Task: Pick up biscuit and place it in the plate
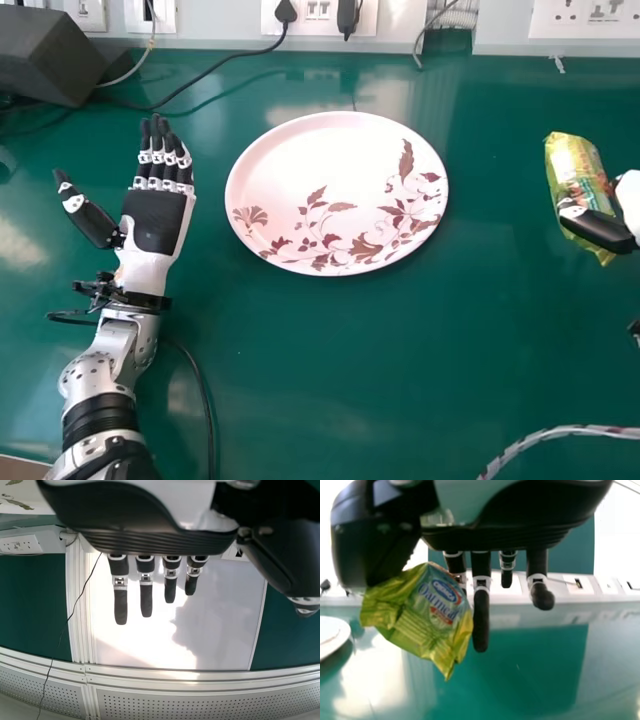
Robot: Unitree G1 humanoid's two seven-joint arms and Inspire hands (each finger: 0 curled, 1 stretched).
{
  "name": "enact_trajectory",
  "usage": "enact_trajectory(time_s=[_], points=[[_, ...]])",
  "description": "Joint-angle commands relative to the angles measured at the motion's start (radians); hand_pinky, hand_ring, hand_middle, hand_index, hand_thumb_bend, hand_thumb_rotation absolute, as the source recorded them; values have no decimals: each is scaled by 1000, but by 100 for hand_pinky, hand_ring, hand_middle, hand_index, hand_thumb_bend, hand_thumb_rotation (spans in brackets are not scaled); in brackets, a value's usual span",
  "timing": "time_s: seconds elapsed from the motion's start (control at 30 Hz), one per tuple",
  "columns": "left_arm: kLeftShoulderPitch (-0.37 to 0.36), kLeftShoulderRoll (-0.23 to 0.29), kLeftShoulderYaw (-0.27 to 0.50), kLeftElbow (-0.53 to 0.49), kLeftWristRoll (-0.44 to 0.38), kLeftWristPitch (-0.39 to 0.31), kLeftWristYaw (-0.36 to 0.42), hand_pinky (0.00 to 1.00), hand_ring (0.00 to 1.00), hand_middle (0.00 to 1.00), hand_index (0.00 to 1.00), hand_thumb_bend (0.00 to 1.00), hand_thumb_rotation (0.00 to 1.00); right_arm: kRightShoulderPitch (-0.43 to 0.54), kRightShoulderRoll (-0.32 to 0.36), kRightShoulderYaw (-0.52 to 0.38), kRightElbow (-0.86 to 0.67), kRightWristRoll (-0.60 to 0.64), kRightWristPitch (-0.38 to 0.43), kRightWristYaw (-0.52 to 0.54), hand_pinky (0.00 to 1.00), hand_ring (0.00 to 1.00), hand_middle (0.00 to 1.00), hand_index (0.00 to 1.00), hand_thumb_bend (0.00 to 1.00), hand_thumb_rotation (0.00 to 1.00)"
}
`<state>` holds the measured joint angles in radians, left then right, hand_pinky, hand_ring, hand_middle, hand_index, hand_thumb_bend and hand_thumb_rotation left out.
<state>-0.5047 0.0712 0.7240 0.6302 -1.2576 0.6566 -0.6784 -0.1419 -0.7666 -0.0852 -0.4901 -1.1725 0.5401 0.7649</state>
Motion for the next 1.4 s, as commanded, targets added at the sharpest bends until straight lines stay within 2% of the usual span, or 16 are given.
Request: enact_trajectory(time_s=[0.0,0.2,0.37,0.63,0.73,0.83,0.93,1.0,1.07,1.17,1.37], points=[[64,-19,9,55,20,-10,-14,61,81,94,100,100,76,-12,-5,-26,-32,-4,-10,-6,8,20,33,54,51,48],[70,-28,4,41,23,-19,-8,55,80,95,100,100,79,-26,-15,-42,-70,-23,-29,36,8,19,33,54,50,48],[63,-24,7,60,26,-14,-19,69,83,96,100,100,76,-50,1,-58,-100,-21,-28,58,6,18,31,53,50,47],[60,-24,8,65,38,-21,-24,66,83,96,100,100,74,-93,11,-61,-127,-36,-36,88,7,18,32,53,51,46],[58,-22,9,72,38,-18,-26,70,84,96,100,100,75,-111,11,-58,-136,-43,-43,100,7,18,32,53,50,45],[54,-17,9,87,41,-18,-36,75,84,97,100,100,74,-126,15,-56,-148,-53,-50,106,8,19,33,54,50,40],[53,-16,9,89,39,-15,-32,75,83,96,100,100,77,-144,19,-54,-161,-60,-63,116,7,18,32,54,51,39],[53,-17,10,89,39,-17,-26,77,84,97,100,100,74,-159,26,-51,-170,-67,-65,128,6,18,32,53,51,39],[54,-21,11,86,38,-20,-24,77,84,97,100,100,72,-168,33,-50,-179,-71,-70,131,6,18,32,53,52,37],[54,-19,7,92,39,-15,-40,75,84,96,100,100,69,-179,41,-50,-190,-77,-83,135,5,17,31,53,51,39],[60,-24,8,88,41,-23,-34,68,82,95,100,100,73,-194,36,-59,-210,-59,-131,132,5,17,31,53,52,41]])
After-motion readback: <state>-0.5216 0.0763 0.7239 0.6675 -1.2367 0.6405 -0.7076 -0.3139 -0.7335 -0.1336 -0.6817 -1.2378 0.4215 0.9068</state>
